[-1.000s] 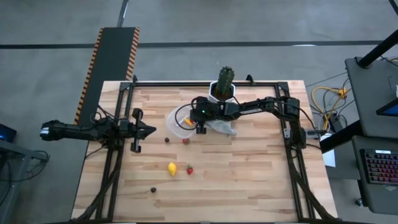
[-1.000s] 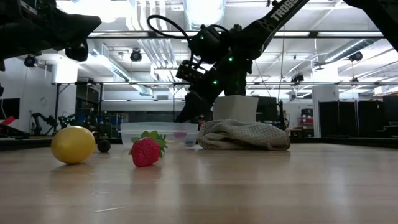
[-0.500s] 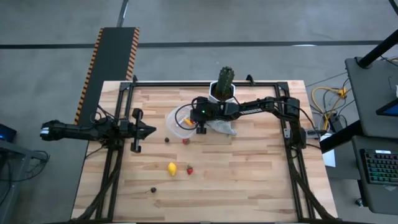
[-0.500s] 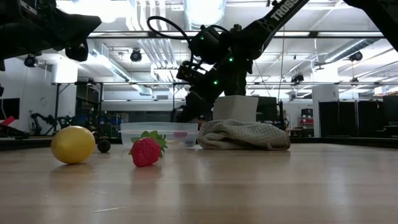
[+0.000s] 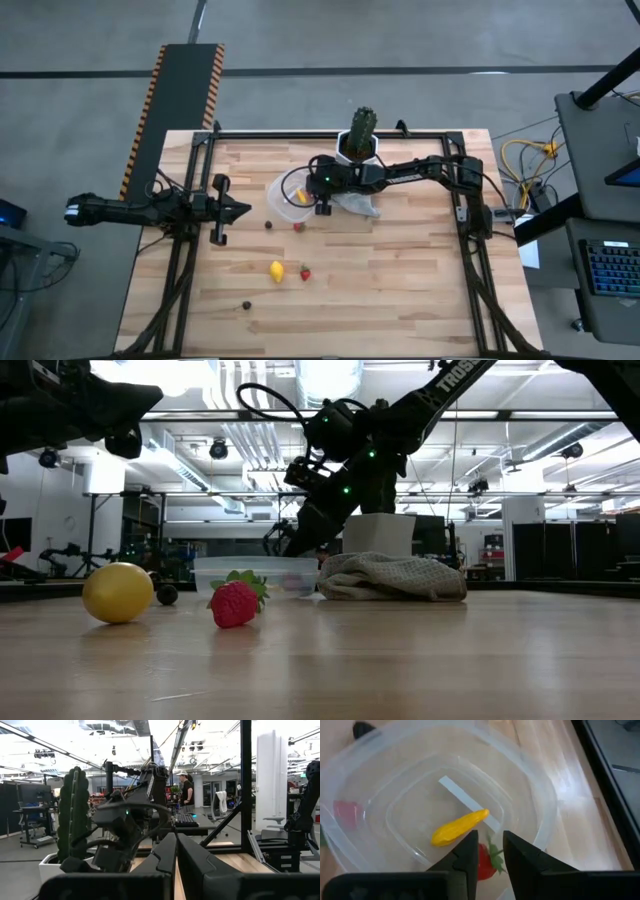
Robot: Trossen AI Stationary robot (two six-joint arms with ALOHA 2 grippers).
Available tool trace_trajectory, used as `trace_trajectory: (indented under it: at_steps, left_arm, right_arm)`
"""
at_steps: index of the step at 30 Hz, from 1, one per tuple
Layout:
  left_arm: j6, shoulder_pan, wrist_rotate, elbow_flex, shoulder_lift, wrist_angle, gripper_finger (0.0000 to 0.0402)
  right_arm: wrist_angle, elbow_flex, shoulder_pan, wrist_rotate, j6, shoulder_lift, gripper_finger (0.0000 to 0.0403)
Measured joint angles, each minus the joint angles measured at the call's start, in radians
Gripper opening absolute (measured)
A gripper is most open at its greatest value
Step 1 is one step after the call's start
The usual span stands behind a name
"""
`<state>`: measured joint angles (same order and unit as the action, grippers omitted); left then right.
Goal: Pick and placing Produce into tupperware
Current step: Put the black cherry into the transparent bin
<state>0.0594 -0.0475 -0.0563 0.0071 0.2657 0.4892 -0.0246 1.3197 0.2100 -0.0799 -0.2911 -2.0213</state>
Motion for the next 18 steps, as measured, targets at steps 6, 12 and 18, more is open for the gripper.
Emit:
trace_trajectory:
  at_steps: [6, 12, 18]
  left_arm:
    - [0.000, 0.000, 0.000, 0.000, 0.000, 0.000, 0.0000]
    - [0.000, 0.000, 0.000, 0.000, 0.000, 0.000, 0.0000]
    - [0.000, 0.000, 0.000, 0.000, 0.000, 0.000, 0.0000]
  right_arm:
    - [-0.005, 0.000, -0.016, 0.003, 0.022, 0.064, 0.0088]
    - [-0.022, 0.000, -0.075, 0.095, 0.022, 0.161, 0.0077]
    - [-0.026, -0.002, -0.167, 0.168, -0.020, 0.213, 0.0077]
